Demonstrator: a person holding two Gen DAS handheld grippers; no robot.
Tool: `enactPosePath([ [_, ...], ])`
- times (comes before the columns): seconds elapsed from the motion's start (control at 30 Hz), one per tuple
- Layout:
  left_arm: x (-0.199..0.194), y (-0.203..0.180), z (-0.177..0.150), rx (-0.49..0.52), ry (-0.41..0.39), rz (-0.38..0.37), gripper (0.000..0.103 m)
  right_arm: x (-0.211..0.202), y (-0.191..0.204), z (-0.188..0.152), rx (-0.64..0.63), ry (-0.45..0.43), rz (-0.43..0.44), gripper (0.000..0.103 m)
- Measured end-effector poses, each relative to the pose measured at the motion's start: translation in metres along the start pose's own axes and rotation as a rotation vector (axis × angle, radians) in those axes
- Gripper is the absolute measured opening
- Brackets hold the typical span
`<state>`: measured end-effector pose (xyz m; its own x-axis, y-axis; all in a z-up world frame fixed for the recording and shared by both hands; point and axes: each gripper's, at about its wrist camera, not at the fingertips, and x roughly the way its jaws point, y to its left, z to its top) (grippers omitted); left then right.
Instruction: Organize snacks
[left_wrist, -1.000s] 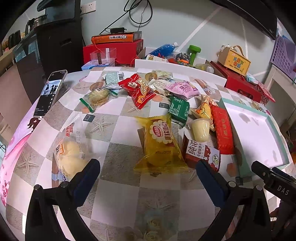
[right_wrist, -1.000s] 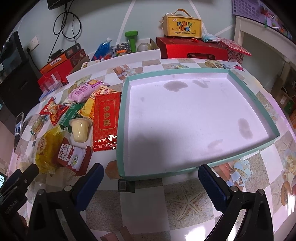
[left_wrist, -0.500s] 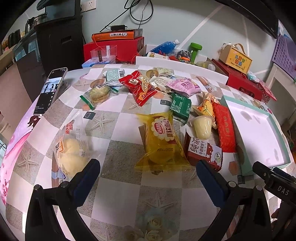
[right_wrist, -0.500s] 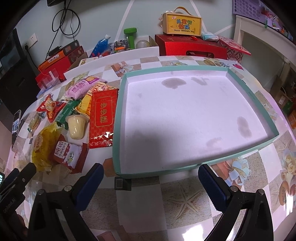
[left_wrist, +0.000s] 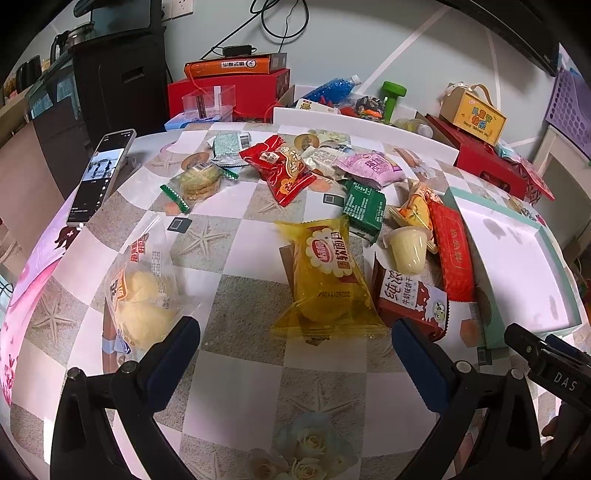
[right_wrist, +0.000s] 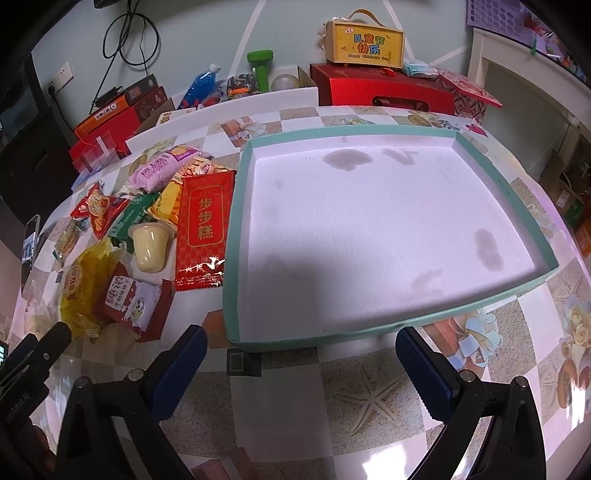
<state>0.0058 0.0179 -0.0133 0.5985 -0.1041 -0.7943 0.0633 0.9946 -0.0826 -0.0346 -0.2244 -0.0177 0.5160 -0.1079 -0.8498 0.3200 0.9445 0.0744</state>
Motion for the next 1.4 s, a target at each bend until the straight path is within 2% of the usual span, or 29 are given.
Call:
enactPosePath([
  [0.87,0.001,0.001,0.0,-0.006,0.002,-0.004,0.103,-0.001,0.0,0.001,-0.001,-0.001,-0.004,0.103],
  [1.0,-0.004,0.007,0.006,-0.006,-0.003,-0.013,0.103,-0.011,0.005,0.008,-0.017,-0.041,0.002,0.103],
  [1.17,-0.008,0.023,0.016,-0.02,0.014,-0.001,0.103,-0.025,0.029,0.022,-0.072,-0.092,0.034,0.103],
  [1.4,-0.005,0.072,0.018,-0.119,0.054,0.039,0.103,-0.031,0.084,0.032,-0.197,-0.108,0.117,0.103],
])
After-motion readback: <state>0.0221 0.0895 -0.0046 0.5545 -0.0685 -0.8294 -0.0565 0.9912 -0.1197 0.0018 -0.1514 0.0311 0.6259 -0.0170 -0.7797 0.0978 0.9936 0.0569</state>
